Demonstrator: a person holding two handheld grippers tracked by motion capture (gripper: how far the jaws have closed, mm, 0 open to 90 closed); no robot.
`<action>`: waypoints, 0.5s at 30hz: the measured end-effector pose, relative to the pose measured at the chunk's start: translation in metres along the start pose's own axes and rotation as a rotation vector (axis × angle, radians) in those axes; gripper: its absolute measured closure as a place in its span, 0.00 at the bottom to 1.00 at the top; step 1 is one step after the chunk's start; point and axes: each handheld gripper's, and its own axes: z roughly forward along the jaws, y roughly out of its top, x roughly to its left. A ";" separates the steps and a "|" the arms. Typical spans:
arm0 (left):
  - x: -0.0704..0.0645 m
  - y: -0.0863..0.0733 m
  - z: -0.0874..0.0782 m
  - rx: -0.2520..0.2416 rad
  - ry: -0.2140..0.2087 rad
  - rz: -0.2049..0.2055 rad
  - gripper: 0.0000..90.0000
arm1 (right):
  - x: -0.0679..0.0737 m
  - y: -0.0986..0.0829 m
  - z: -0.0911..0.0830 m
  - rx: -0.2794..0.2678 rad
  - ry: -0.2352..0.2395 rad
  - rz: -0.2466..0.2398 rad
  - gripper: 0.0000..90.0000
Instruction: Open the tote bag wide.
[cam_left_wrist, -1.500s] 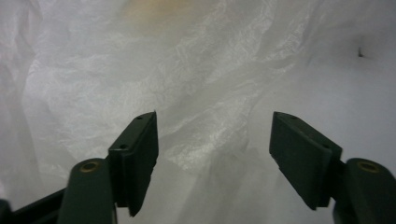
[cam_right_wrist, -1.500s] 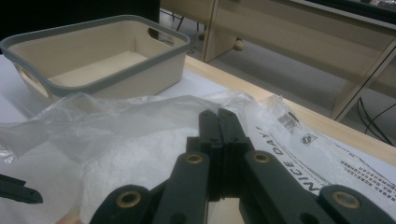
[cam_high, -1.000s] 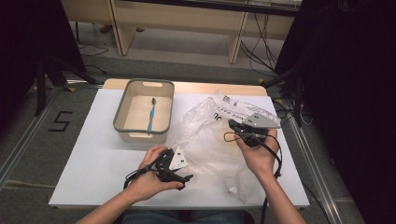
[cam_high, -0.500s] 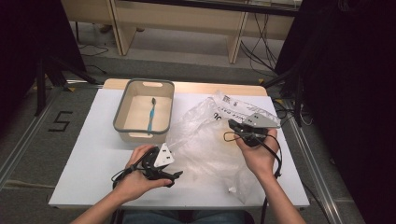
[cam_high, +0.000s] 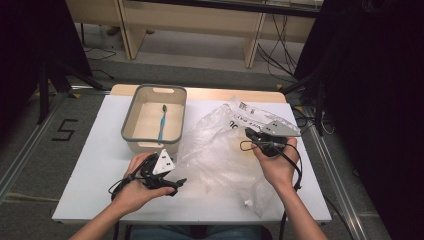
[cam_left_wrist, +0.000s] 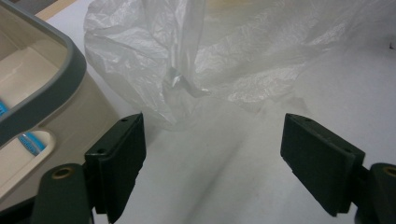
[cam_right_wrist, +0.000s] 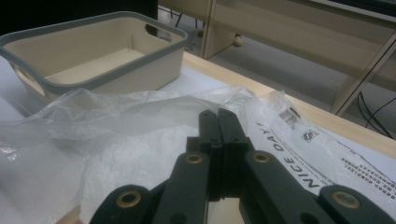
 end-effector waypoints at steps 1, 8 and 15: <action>0.001 0.000 -0.001 0.002 0.001 0.001 0.24 | 0.000 0.000 0.000 0.000 0.000 0.000 1.00; 0.005 -0.001 -0.002 -0.002 0.016 -0.005 0.24 | -0.001 0.000 0.000 -0.001 -0.002 0.005 1.00; 0.008 -0.001 -0.004 -0.004 0.028 -0.010 0.25 | -0.002 -0.001 -0.001 -0.005 -0.006 0.006 1.00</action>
